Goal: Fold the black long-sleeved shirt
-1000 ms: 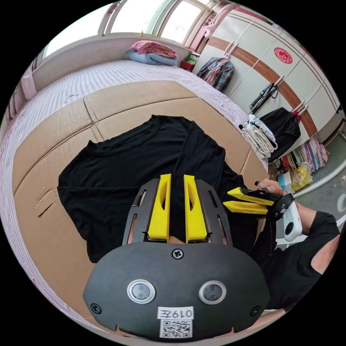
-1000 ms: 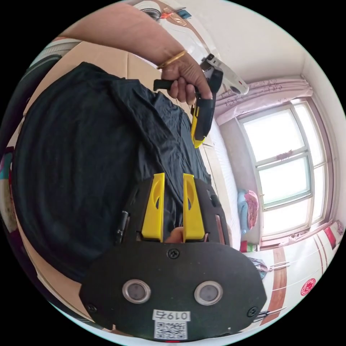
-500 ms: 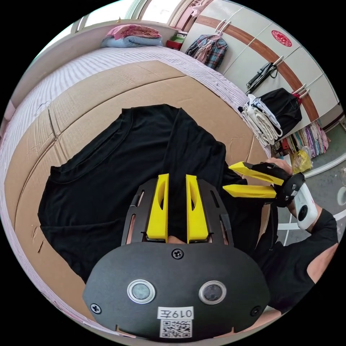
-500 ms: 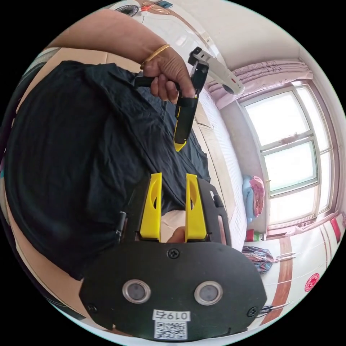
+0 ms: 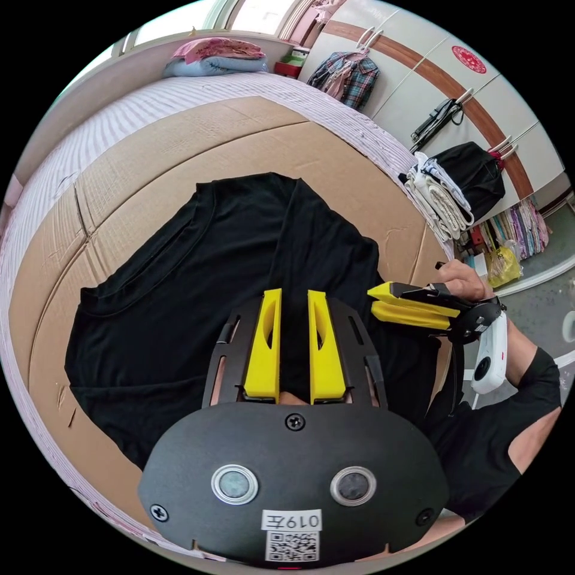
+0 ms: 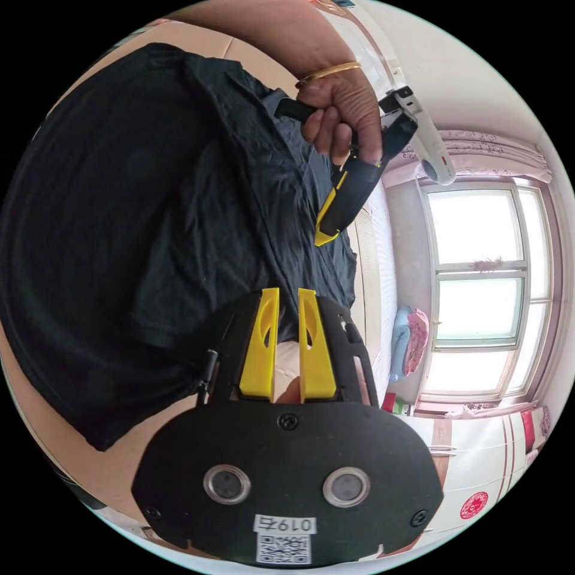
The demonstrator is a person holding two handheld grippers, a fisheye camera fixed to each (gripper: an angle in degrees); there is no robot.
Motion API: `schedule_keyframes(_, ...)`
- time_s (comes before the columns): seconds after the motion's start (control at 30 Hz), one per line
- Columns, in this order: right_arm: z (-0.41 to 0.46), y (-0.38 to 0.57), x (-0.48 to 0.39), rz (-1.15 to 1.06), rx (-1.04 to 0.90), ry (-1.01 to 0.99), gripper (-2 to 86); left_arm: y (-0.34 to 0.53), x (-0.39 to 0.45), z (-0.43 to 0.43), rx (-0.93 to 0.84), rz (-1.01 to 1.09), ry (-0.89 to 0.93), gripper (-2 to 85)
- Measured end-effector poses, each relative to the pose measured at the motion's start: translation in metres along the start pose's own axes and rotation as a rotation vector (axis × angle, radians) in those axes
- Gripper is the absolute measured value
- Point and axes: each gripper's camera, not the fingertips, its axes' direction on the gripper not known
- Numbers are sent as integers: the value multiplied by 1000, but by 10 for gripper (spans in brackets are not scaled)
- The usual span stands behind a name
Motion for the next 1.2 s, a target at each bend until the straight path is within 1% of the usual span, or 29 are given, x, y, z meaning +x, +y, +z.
schedule_keyframes(0.17, -8, 0, 4, -1, 2, 26, 1, -9, -2, 7, 1, -17, -4, 26)
schedule_keyframes(0.4, -21, 1, 2, -34, 17, 42, -7, -18, -11, 7, 46, -78, -46, 11)
schedule_keyframes(0.6, -21, 1, -1, -26, 17, 61, 5, -33, -9, 15, 39, -83, -39, 11)
schedule_keyframes(0.7, -27, 3, 2, -6, 29, 69, 42, -43, -4, 14, 77, -63, -2, 13)
schedule_keyframes(0.8, -30, 8, 8, 25, 24, 72, 54, -60, 2, 19, 79, -35, 24, 13)
schedule_keyframes(1.0, -26, 12, 11, 1, -30, 77, 60, -105, 15, 41, 16, 4, 15, 16)
schedule_keyframes(1.2, -33, 11, 12, 0, -29, 70, -1, -128, 22, 53, -10, -3, -22, 12)
